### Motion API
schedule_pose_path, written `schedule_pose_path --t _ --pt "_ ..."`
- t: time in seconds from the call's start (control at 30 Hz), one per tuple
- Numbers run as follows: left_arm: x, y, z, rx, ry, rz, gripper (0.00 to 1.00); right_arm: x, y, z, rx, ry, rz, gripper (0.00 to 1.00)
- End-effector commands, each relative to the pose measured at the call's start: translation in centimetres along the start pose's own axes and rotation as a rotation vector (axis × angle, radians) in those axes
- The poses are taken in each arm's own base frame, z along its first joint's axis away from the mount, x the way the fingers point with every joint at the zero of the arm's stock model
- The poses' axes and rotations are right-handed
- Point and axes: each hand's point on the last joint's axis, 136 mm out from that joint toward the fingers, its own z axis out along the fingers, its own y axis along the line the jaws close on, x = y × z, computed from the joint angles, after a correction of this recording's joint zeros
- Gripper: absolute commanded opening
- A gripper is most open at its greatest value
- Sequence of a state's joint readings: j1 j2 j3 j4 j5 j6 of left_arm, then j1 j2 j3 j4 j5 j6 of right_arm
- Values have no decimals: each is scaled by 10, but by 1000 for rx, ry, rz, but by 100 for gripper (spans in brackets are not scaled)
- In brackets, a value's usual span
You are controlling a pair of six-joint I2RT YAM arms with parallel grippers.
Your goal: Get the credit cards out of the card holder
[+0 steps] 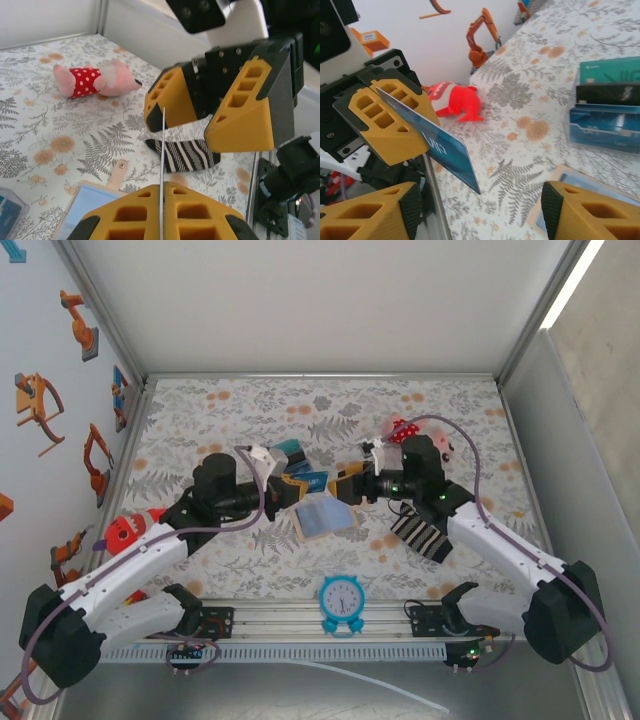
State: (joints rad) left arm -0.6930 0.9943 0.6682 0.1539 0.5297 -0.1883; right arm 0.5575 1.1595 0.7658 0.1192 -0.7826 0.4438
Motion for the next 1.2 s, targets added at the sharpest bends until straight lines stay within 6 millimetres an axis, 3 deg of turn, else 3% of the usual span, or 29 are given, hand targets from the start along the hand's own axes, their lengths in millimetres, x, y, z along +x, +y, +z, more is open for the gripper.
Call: schedule_pose_path --t 0.0,0.3,0.5,0.8,0.87,0.93,1.07,1.17 --pt "-20 -1 -6 -8 -109 -68 0 -25 30 0 -176 -91 -36 64" --pt "-28 -5 -9 27 -181 -139 0 -36 43 11 -308 -115 -25 59" --pt "-30 -4 -7 34 -198 -154 0 -37 53 20 -351 -92 -39 49" --pt "-32 -2 -7 28 -214 -166 0 -36 57 24 -362 -83 -42 13" --pt "-31 2 -7 6 -209 -175 14 -37 56 24 -353 -88 -42 6" --pt "-30 4 -9 -14 -195 -176 43 -36 54 24 -344 -87 -44 0" --pt "-32 15 -18 -121 -174 -180 79 -31 48 26 -305 -61 -41 0" --pt "-38 26 -32 -229 -185 -162 92 -22 39 27 -246 -19 -38 0"
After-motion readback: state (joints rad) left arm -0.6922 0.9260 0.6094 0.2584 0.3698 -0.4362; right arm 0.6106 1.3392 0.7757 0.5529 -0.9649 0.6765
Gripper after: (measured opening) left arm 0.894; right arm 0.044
